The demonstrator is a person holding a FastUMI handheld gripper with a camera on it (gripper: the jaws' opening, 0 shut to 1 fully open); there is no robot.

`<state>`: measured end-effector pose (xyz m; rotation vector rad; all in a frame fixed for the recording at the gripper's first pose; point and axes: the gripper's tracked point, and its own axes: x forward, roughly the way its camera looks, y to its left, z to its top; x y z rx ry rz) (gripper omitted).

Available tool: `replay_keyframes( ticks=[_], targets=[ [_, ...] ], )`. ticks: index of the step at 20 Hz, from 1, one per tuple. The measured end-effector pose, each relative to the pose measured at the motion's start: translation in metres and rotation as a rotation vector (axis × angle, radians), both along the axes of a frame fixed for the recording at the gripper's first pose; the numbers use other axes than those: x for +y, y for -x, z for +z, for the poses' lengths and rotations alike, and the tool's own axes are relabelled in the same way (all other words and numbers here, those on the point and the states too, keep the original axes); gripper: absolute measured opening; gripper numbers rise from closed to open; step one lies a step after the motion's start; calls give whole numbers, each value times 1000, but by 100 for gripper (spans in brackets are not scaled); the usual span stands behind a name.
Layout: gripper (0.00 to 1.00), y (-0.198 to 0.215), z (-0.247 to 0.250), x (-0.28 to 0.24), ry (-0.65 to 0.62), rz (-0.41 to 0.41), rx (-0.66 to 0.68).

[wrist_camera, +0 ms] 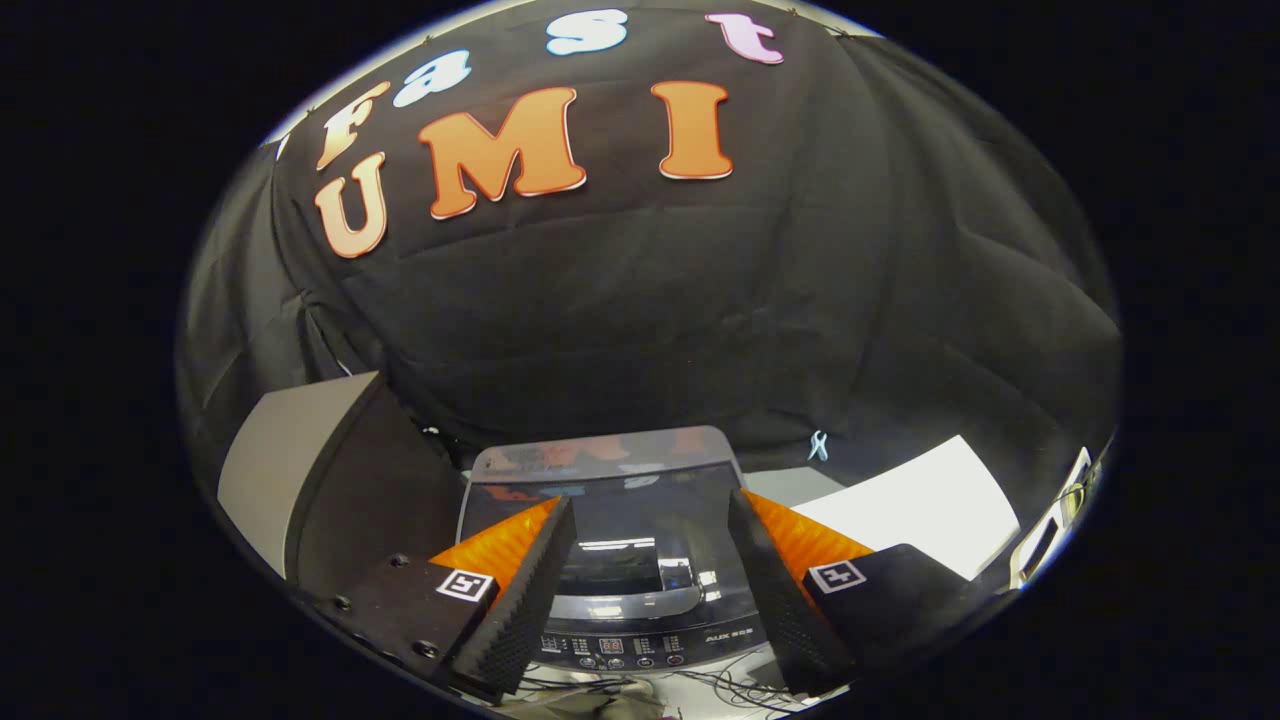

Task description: Put the clothes into the washing machine and then close the washing machine lid.

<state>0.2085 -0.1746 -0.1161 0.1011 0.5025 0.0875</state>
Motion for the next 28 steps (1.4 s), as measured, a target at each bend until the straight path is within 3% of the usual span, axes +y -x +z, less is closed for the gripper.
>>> replay_keyframes(
  ticks=[14, 28],
  targets=[
    [98, 48, 210, -69, 7, -164, -410],
    [98, 131, 324, -135, 26, -252, -659]
  ],
)
